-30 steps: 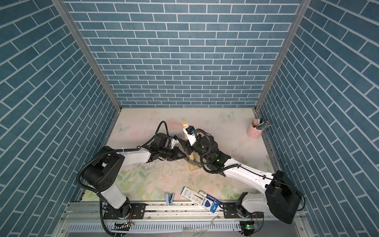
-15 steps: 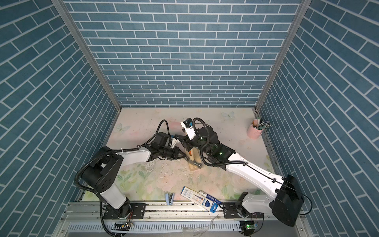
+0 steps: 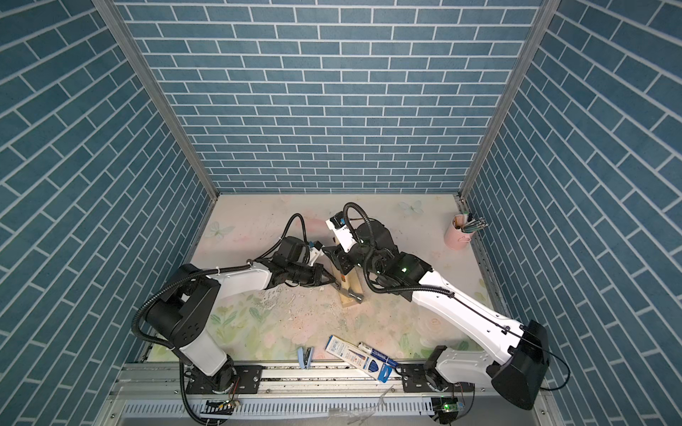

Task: Use a claw hammer to pull out a nail
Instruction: Pick up the hammer at the center of the board.

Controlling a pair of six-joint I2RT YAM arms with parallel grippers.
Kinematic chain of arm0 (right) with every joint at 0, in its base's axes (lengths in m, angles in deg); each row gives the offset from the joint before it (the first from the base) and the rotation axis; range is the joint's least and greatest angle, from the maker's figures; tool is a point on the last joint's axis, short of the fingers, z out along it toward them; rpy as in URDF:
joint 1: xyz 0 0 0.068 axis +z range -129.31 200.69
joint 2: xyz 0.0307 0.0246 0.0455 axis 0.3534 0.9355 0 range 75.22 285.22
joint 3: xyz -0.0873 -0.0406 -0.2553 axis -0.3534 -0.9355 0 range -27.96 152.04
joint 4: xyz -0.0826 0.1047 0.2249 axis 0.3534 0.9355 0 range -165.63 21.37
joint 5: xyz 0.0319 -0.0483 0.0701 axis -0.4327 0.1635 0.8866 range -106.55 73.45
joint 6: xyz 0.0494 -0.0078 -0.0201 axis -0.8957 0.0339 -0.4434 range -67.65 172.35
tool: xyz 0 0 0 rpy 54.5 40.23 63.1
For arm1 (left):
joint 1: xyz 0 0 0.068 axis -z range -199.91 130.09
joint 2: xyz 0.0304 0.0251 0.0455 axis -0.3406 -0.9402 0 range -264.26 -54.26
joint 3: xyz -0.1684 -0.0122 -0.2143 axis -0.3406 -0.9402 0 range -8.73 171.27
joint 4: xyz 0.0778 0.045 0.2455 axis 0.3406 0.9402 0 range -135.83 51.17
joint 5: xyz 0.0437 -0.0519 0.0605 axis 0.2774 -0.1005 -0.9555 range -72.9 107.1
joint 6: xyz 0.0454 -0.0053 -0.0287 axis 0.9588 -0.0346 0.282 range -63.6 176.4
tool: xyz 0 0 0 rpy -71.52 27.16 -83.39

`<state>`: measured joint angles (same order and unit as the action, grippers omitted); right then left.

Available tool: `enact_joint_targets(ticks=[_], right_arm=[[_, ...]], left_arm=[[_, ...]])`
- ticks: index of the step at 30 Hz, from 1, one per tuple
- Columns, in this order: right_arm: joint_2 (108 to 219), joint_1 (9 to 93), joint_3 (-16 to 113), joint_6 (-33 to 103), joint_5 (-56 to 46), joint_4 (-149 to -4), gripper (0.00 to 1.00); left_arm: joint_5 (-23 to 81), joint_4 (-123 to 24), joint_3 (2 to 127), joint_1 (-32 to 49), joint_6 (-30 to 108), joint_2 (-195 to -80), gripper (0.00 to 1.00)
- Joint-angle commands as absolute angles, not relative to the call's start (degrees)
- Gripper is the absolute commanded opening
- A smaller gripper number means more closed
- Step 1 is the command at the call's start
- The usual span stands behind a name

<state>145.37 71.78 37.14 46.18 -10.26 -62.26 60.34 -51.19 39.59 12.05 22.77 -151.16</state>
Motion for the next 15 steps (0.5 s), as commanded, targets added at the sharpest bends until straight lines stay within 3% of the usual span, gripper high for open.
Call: enact_joint_targets(ticks=[1, 15], right_arm=[[144.6, 72.0, 39.7, 45.2, -9.5, -54.9, 0.46], [144.6, 71.7, 45.1, 47.3, -10.2, -42.5, 0.43]], left_arm=[[53.4, -46.0, 40.1, 11.9, 24.8, -150.8, 0.03], [51.1, -42.2, 41.4, 12.0, 27.0, -150.2, 0.02]])
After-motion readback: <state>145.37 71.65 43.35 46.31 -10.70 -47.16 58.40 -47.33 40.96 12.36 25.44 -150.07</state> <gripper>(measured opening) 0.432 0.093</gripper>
